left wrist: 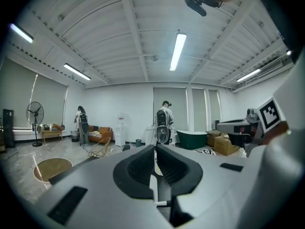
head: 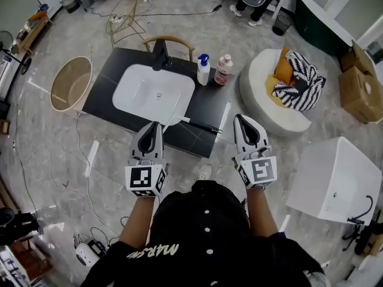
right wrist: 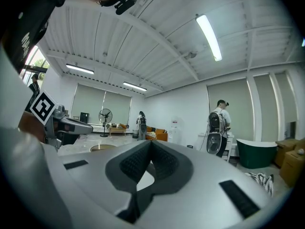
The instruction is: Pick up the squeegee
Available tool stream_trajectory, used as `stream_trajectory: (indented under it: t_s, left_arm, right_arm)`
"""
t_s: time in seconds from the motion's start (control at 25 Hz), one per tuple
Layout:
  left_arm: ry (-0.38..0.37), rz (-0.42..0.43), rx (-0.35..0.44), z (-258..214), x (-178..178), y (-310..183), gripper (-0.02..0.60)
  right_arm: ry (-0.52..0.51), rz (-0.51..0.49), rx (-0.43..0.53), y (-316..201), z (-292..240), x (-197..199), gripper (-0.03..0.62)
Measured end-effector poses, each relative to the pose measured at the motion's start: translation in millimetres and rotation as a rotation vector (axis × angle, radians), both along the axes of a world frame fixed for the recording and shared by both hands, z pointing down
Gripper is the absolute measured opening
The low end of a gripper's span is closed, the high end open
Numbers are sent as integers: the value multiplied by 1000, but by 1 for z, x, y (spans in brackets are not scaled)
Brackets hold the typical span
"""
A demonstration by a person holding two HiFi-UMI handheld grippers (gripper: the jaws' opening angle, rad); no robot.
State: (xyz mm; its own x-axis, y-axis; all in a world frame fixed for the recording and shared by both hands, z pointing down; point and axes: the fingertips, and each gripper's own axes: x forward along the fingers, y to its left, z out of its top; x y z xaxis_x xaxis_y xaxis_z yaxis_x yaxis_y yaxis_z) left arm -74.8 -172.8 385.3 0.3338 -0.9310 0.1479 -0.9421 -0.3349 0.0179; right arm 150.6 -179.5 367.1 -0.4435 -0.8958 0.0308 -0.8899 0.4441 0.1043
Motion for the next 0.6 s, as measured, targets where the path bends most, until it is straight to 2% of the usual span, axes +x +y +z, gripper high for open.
stream_trajectory:
  t_s: [0.32, 0.48, 0.6]
  left_arm:
    - [2, -42, -1, -3, 9, -34, 21]
    - [5, -43, -18, 1, 9, -47, 21]
    - [21, -19, -43, 6, 10, -58, 21]
  right_arm:
    - [26, -54, -12, -41, 3, 10, -5]
    - [32, -78, -24, -55, 7, 4, -5]
    - [62, -136, -57, -64, 14, -8, -5]
